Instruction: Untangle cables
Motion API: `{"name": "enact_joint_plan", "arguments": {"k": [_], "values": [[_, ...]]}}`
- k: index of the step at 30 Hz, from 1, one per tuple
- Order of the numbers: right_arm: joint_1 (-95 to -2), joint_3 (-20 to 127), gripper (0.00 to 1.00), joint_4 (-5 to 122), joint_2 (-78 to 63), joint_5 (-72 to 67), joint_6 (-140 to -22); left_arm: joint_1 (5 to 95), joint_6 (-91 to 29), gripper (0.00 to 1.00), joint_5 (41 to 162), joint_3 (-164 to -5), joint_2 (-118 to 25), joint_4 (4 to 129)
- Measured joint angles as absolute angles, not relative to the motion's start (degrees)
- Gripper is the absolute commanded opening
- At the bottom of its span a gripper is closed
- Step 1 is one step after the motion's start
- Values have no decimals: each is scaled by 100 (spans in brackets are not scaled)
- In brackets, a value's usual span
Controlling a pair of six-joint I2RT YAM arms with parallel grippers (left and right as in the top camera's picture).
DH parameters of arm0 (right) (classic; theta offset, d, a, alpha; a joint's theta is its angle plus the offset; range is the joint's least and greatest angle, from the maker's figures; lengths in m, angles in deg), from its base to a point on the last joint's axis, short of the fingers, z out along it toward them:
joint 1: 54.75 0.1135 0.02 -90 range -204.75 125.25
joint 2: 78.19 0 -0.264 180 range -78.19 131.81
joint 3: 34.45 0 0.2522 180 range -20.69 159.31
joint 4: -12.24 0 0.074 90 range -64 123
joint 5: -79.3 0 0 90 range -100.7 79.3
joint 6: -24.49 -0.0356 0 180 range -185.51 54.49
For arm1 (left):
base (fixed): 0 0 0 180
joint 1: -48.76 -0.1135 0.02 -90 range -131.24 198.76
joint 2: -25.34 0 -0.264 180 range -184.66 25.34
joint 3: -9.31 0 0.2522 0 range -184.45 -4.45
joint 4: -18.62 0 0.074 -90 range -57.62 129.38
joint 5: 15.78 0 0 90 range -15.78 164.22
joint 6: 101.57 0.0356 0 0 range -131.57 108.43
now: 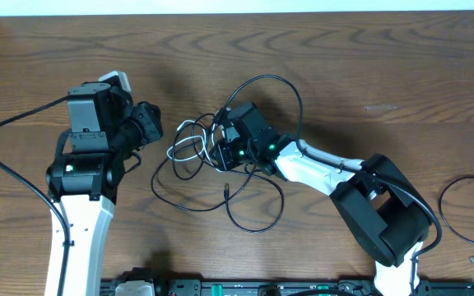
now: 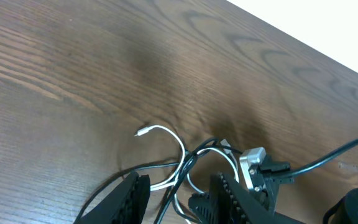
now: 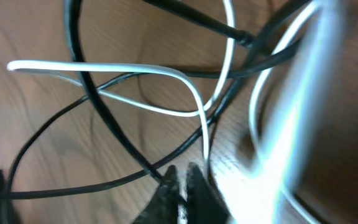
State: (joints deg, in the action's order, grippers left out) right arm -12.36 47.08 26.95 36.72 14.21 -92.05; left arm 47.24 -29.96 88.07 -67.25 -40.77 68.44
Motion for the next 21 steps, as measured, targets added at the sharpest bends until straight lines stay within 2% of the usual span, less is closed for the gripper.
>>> {"name": "enact_joint_plan", "arguments": {"k": [5,9,15,21], "values": [[-1254,5093,1,3091,3663,1709,-9216,4724,-2970,37,8807,-6725,-4077,6896],[-1358,5484,1,4006,3410,1810,-9153,4724,-2967,38,8816,-6725,-4077,6975],[-1800,6181,1,5532,2450,1674,-8928,4724,-2863,38,9224,-6725,-4077,6992],[-2237,6673,1,6400,1504,1482,-8731,4761,-2777,39,9613,-6725,-4077,7082]]}}
